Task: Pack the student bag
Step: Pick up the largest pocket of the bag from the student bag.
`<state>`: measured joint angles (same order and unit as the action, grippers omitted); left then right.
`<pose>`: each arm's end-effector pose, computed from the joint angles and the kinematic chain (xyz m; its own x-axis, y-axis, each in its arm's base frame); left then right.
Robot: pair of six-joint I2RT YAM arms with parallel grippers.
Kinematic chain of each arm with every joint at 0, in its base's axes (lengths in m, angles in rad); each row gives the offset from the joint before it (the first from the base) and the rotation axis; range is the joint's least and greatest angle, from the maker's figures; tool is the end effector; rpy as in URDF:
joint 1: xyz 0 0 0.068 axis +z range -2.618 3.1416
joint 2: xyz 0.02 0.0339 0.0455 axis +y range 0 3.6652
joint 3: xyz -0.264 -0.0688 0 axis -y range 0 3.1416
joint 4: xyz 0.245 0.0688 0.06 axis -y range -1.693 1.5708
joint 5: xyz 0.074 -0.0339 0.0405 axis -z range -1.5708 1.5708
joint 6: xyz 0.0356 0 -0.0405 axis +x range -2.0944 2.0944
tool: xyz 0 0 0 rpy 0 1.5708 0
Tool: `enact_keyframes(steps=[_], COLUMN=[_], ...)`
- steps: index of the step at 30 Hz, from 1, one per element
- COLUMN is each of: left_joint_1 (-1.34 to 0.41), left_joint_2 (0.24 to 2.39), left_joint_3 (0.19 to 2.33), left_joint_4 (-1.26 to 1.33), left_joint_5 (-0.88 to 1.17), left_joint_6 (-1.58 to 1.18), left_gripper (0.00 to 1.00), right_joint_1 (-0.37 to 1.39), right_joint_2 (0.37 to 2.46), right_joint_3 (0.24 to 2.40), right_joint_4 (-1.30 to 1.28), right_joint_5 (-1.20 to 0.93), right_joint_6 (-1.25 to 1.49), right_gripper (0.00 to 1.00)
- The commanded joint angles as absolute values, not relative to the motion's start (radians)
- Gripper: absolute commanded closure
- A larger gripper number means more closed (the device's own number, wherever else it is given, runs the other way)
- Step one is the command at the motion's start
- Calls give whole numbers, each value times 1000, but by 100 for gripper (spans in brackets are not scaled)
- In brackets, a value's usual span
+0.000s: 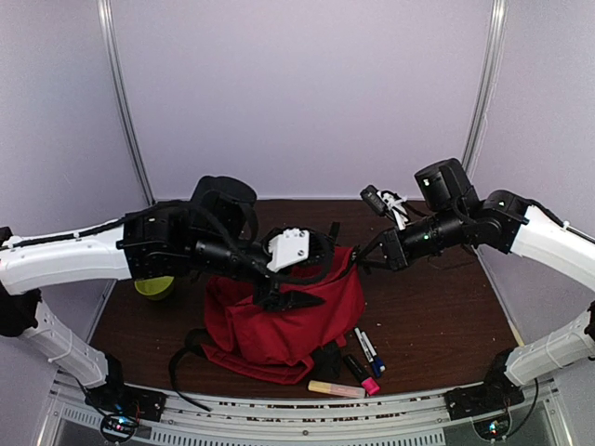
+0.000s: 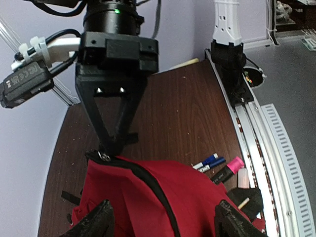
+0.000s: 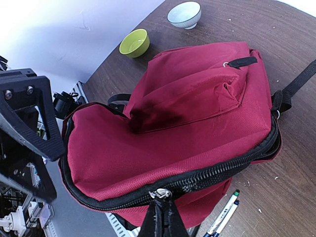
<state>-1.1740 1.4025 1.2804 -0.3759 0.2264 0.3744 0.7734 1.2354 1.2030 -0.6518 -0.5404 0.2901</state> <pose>0.1170 -0.2998 0.3516 0.1847 0.4813 -0.8569 0.9750 0.0201 0.2215 0.1739 0.1954 0.3488 -0.6863 -0.3272 -0.6495 -0.7180 0.4474 0.5333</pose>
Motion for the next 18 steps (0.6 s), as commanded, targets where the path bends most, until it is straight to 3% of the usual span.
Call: enact_keyframes(steps=[1,8,11,13,17,18], left_joint_1=[-1172,-1171,-1171,-1171,-1172,-1172], left_joint_2=[1482,1635,1631,1617,1592,1582], left_joint_3=[1362,1460,1457,1442,1411,1398], left_joint_4=[-223,-337,-337,-337,-391,-405], left_joint_5=[226,139,100,85,60,47], left_joint_6=[303,281,279,278,276,272], left_gripper=[27,31,51,74,100,100], right_joint_1=[778,777,773,761,723,712], right_joint_2=[1216,1208,1208,1205,1195,1194], right_joint_3=[1216,1231,1243,1249,1247,1247], right_joint_4=[-566,-588,-609,-617,-620,-621], right_joint_5=[-508,-467,-446,-437,-438,-439], right_joint_6=[295,272,253,246,242,240], right_gripper=[100,100,100,100,100,100])
